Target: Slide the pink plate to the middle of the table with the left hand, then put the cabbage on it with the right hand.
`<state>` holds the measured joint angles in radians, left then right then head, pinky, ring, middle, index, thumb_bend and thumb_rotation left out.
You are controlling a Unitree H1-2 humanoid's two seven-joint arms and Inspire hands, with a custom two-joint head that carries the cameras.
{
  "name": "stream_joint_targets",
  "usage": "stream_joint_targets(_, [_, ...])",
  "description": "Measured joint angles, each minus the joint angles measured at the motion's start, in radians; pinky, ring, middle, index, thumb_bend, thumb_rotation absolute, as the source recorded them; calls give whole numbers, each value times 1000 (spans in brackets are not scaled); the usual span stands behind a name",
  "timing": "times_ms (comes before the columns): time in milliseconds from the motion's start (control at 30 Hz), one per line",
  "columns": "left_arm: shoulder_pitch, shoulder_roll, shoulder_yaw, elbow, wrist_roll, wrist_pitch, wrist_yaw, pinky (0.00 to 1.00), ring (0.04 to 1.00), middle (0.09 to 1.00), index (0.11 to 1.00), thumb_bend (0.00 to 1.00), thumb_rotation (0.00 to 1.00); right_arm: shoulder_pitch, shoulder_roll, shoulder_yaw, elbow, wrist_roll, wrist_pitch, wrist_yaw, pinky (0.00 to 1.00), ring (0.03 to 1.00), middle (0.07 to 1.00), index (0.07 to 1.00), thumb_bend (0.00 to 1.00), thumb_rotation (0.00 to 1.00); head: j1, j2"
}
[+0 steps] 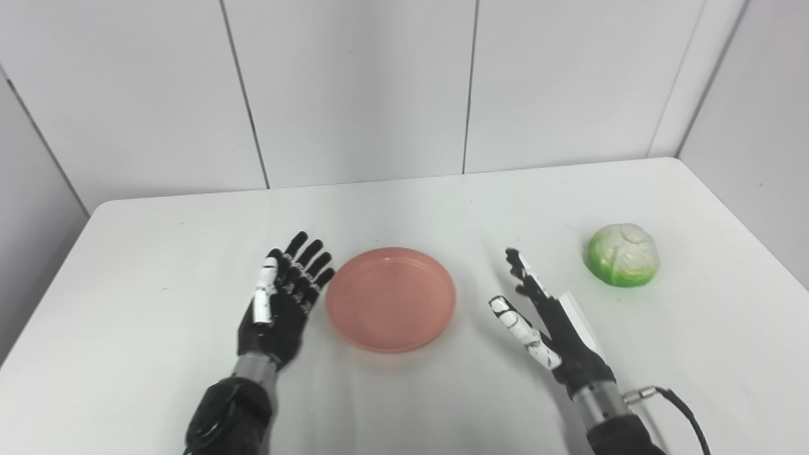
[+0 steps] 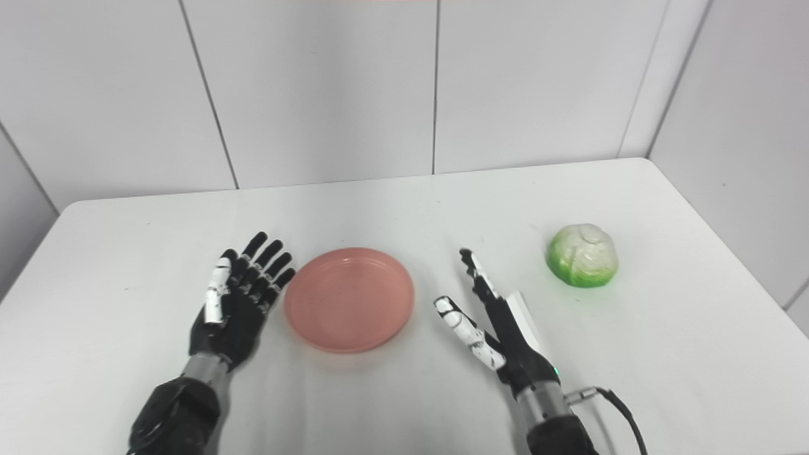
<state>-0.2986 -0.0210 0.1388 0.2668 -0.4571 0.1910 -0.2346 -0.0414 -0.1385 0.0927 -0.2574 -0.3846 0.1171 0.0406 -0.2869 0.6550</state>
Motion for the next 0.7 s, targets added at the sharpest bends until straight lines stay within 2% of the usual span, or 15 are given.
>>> stream_joint_targets(67, [-6,4,0,22,-3,-23,-18,894,890,895,889,367,954,-19,-7,-18,-32,-17,19,-3,833,899,928,936,830,896,-27,-2])
stream_joint_targets(133, [-9,8,2,38,-4,-40,-35,893,889,894,889,378,930,-47,-14,-31,-59,-36,39,-2,835,893,919,929,867,868,-44,-3])
stream_joint_targets(167, [-14,11,3,52,-5,-51,-44,892,889,894,889,379,928,-63,-22,-35,-78,-51,56,2,835,893,919,929,869,867,-44,-3])
stream_joint_targets(200, [-18,13,4,58,-9,-52,-51,889,887,892,887,381,920,-80,-31,-38,-91,-63,66,7,830,884,906,919,891,826,-72,-9])
stream_joint_targets(333, [-35,29,5,100,-22,-69,-86,894,887,895,893,385,938,-145,-79,-65,-148,-92,79,30,818,863,878,890,912,721,-95,-15])
stream_joint_targets(533, [-95,71,21,212,-35,-100,-139,887,882,894,892,406,887,-206,-143,-117,-186,-130,141,63,820,862,873,884,943,689,-159,-23])
stream_joint_targets(700, [-148,102,42,310,-47,-130,-183,872,875,888,880,428,838,-227,-184,-167,-188,-153,148,62,797,853,873,900,961,664,-173,-23])
